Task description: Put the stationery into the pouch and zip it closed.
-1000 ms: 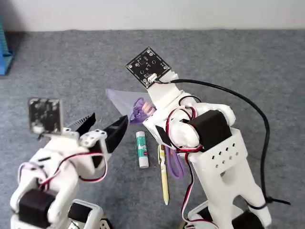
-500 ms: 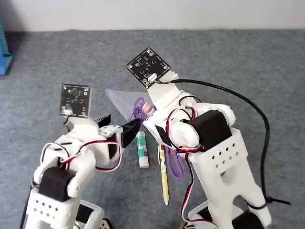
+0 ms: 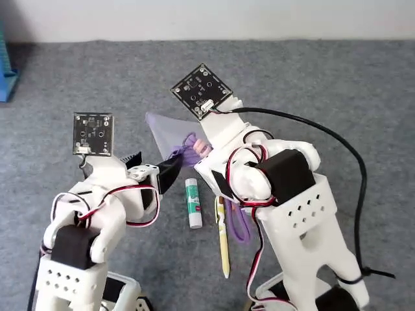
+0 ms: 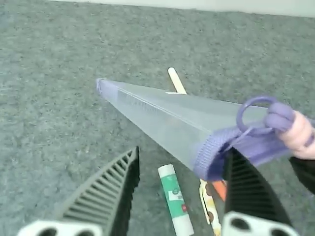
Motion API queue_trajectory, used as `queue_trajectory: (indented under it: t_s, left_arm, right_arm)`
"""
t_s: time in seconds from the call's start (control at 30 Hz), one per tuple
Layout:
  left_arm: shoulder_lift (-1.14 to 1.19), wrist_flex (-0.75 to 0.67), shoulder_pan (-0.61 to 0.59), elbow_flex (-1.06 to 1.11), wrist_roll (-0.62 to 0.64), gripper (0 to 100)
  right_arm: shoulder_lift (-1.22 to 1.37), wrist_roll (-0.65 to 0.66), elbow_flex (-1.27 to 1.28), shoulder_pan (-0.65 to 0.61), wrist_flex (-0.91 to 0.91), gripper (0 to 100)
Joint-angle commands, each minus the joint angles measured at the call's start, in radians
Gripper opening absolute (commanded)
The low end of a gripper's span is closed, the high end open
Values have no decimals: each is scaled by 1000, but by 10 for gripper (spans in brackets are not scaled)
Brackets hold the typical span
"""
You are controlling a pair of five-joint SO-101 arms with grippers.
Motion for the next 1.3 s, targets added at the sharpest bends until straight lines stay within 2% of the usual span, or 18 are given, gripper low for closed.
queue_trajectory:
  t_s: [0.0,0.17,0.67,0.83,1.03,1.27]
  left_arm:
    - [9,-26,-8,16,8,160]
    - [3,-74,-8,74,8,14]
    - [3,-101,-6,84,8,19]
    - [3,-101,-14,90,-38,16]
    - [11,-100,-61,90,-8,13]
    - [12,8,-112,90,28,13]
  right_arm:
    - [-51,-2,-11,-2,-7,8]
    - [-85,-2,-8,-2,-10,8]
    - [-124,0,-6,-7,-5,8]
    - [-124,0,-6,-4,-4,8]
    - [-131,71,-8,1,142,8]
    - [-225,84,28,134,147,8]
